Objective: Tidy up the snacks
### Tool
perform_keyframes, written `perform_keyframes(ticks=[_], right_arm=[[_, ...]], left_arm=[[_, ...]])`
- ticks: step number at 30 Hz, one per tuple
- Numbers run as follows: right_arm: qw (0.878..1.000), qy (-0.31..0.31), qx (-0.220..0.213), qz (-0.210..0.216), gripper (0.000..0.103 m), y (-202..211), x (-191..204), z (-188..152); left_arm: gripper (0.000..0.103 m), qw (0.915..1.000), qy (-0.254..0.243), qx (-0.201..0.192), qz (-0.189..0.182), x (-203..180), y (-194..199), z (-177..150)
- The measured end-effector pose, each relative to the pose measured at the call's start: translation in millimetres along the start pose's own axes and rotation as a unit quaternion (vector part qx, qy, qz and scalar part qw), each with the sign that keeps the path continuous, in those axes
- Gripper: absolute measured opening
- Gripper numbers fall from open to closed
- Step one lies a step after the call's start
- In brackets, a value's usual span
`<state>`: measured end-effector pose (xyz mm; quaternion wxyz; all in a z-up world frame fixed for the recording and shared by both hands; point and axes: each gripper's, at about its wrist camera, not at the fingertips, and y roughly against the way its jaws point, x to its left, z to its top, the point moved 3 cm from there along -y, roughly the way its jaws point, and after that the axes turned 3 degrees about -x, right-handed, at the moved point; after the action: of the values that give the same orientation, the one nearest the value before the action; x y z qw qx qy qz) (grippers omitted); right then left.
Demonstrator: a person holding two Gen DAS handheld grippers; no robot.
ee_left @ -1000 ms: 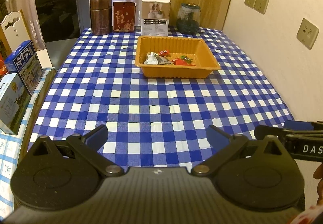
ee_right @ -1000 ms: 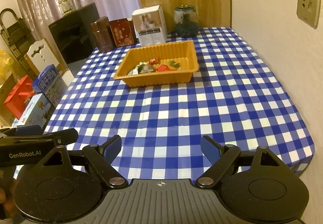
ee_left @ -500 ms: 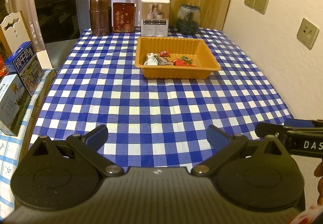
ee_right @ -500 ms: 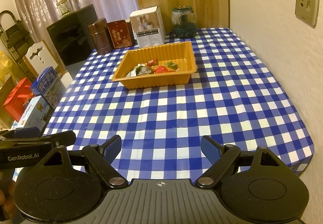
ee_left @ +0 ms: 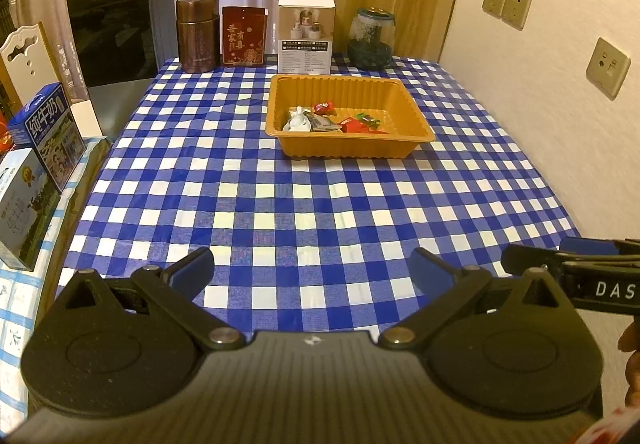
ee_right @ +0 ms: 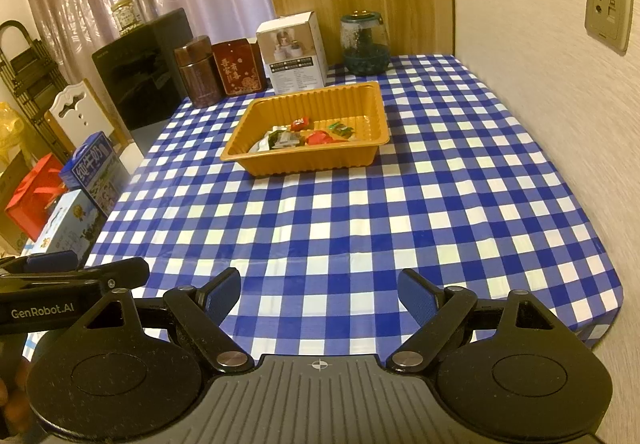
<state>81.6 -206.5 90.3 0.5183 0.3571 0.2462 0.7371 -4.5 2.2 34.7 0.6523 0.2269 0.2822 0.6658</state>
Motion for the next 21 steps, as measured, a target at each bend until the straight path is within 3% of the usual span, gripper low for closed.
perform_keyframes(ticks=[21], right_arm=[[1.000,-0.001,-0.001,-0.001,0.085,-0.8,-3.3,1.3]], left_arm=[[0.103,1.0000,0.002,0.000,-0.002,-3.5,0.7,2.5]])
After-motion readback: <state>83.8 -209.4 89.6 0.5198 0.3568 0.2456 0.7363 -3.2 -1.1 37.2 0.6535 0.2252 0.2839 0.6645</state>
